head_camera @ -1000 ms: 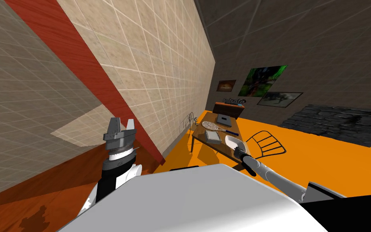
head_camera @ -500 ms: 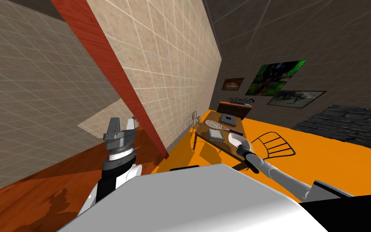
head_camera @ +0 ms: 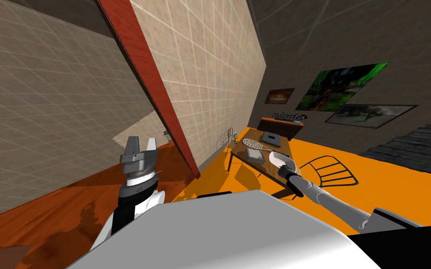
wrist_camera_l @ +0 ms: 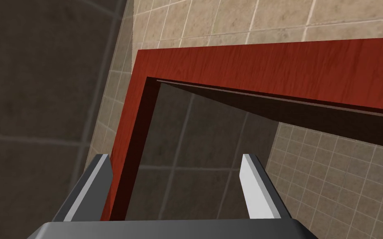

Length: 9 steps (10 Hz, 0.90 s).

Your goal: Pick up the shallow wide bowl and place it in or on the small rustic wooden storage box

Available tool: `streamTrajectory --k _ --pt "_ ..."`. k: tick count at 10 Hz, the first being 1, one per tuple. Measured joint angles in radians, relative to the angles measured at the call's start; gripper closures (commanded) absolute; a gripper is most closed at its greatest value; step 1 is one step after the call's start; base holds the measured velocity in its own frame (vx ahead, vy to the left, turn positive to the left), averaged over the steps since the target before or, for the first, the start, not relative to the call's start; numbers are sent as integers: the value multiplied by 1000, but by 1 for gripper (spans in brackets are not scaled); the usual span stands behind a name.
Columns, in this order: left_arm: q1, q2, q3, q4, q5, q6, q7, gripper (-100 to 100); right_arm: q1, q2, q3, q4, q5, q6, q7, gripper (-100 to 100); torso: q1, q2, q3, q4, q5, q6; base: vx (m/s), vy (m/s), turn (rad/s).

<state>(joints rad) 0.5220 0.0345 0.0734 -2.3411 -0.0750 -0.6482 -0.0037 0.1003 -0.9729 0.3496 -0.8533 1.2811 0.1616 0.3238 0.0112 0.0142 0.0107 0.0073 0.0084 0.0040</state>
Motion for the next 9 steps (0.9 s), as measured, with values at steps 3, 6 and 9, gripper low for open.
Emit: streamTrajectory --k 3,6,9 --pt "0 0 0 0 0 0 0 0 2 -13 -23 8 28 3 -47 100 0 -3 -1 0 0 -2 -92 62 186" --pt "0 0 0 0 0 0 0 0 0 -32 -34 3 2 12 -63 100 0 -1 0 1 1 1 -88 78 96" --pt "0 0 0 0 0 0 0 0 -6 -63 -56 12 22 -5 -99 100 2 -3 -1 1 3 0 -37 55 28"
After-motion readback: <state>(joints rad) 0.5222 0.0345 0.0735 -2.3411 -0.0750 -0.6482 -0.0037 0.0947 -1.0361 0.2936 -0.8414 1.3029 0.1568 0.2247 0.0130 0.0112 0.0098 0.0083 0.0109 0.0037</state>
